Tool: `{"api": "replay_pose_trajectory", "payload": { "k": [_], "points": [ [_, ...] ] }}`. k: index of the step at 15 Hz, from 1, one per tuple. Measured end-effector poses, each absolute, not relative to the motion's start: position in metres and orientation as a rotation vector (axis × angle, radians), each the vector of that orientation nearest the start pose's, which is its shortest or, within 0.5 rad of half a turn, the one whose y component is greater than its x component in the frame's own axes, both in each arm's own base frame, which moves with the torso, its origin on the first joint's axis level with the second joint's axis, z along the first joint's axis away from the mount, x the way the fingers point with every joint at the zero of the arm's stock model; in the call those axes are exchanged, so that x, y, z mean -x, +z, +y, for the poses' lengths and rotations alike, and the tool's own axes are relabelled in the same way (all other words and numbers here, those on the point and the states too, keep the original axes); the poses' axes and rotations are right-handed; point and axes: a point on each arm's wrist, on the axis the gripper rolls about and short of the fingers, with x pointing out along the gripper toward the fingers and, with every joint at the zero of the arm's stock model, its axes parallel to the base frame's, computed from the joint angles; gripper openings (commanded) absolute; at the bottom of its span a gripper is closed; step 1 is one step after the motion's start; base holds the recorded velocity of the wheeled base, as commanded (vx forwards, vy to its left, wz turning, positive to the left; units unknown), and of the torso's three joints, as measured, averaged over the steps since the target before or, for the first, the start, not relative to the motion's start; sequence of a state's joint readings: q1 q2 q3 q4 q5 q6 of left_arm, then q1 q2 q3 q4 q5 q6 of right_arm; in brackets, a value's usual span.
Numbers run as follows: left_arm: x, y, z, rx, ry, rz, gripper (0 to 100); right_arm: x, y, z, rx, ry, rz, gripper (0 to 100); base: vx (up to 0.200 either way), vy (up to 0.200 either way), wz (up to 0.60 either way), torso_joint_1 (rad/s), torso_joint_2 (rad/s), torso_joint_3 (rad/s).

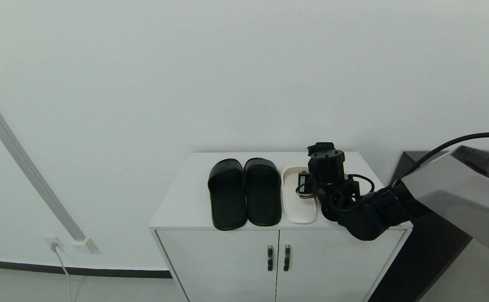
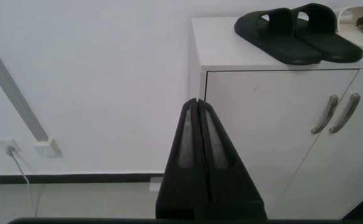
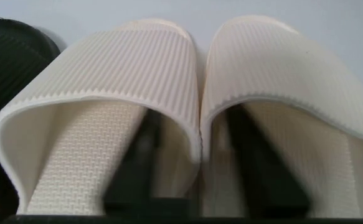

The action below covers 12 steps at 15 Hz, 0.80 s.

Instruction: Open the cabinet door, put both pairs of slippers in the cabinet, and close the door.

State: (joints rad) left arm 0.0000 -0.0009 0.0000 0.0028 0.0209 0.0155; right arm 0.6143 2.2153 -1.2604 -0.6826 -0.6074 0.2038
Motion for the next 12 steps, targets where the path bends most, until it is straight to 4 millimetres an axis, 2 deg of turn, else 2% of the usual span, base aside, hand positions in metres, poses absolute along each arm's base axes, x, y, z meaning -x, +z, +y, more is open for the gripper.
{"api": "replay_pose_trajectory", "payload": {
  "k": [4,7,10,12],
  "points": [
    [0.023,0.075,0.000,-0.016,0.020,0.002,0,-0.365,0.115,0.241,-0.046,-0.017,0.222,0,0.000,0.000,0.00,0.000,0.00,0.000],
    [0.023,0.075,0.000,-0.014,0.020,0.002,0,-0.359,0.125,0.237,-0.022,-0.010,0.211,0,0.000,0.000,0.00,0.000,0.00,0.000],
    [0.023,0.075,0.000,-0.014,0.021,0.003,0,-0.338,0.152,0.227,0.009,0.059,0.187,0,0.000,0.000,0.00,0.000,0.00,0.000],
    [0.023,0.075,0.000,-0.014,0.021,0.003,0,-0.310,0.170,0.219,0.030,0.179,0.183,0,0.000,0.000,0.00,0.000,0.00,0.000]
  ]
}}
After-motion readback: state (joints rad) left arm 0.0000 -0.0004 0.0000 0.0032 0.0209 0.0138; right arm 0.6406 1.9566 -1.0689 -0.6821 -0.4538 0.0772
